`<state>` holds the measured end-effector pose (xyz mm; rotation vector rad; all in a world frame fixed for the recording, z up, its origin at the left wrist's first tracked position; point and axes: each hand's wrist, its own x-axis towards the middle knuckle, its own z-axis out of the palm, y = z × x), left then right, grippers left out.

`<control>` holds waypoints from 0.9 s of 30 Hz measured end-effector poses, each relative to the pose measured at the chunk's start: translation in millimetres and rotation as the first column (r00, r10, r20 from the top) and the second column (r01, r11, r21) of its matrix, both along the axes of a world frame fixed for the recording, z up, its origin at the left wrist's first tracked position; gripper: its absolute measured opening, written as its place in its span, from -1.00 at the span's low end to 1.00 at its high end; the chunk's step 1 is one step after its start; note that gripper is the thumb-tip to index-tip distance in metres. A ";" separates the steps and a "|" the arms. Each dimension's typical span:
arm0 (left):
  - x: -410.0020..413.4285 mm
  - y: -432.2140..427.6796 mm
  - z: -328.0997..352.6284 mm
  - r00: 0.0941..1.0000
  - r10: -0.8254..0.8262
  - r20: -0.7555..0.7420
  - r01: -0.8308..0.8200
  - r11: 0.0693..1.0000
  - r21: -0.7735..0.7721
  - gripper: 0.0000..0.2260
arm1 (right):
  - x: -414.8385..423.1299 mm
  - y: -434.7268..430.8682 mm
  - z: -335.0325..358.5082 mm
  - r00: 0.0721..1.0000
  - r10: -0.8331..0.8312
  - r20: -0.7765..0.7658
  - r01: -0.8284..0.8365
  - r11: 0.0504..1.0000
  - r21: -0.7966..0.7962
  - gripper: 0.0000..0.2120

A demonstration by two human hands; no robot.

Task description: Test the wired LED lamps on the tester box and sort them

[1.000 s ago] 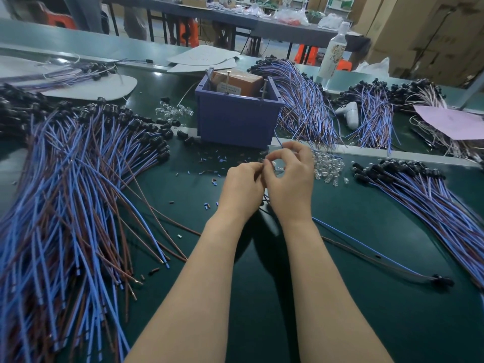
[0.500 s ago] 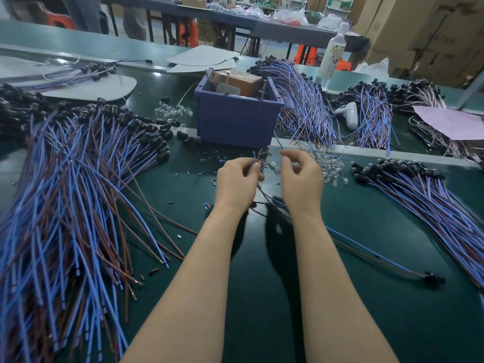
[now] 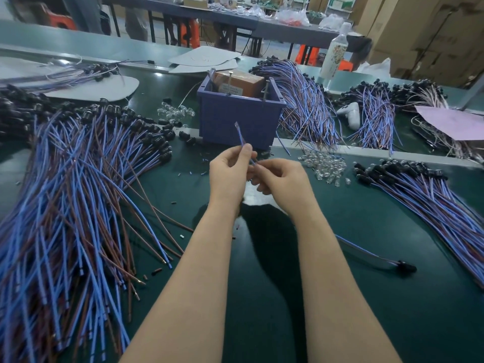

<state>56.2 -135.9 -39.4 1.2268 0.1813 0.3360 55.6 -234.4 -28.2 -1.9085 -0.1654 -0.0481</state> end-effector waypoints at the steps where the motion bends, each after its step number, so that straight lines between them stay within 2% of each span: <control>1: -0.3 -1.1 -0.8 1.000 -0.019 -0.013 0.020 0.999 0.035 -0.88 | 1.6 3.8 -1.2 1.000 -0.028 0.008 0.028 0.999 0.037 -0.87; 4: 2.0 1.0 -3.2 0.999 0.001 -0.045 0.004 0.993 0.122 -0.86 | 6.0 12.9 -5.9 0.995 -0.096 -0.008 0.096 0.987 0.126 -0.88; 7: 1.6 1.9 -3.5 0.999 0.013 -0.031 -0.008 0.989 0.146 -0.90 | 11.9 19.1 -10.2 0.983 -0.181 -0.008 0.179 0.966 0.184 -0.89; 14: 6.8 0.8 -1.4 0.999 0.014 -0.046 -0.013 1.000 0.025 -0.87 | 16.2 27.1 -12.3 0.983 -0.181 0.042 0.174 0.975 0.140 -0.86; 17: 10.8 -1.8 -0.1 0.995 0.076 -0.060 -0.076 0.997 0.006 -0.85 | 17.2 27.9 -12.8 0.980 -0.201 0.015 0.193 0.958 0.212 -0.86; 21: 16.8 -2.4 3.3 0.979 0.191 -0.071 -0.196 0.979 -0.064 -0.87 | 22.3 28.7 -8.3 0.915 -0.398 0.063 0.367 0.888 0.278 -0.80; 23: 19.2 -2.7 6.0 0.972 0.233 -0.040 -0.235 0.972 -0.029 -0.89 | 23.8 31.2 -4.8 0.873 -0.477 0.107 0.435 0.858 0.275 -0.75; 27: 26.7 -4.0 9.3 0.952 0.304 0.026 -0.304 0.952 0.043 -0.91 | 28.2 38.8 -2.5 0.841 -0.508 0.185 0.470 0.857 0.212 -0.70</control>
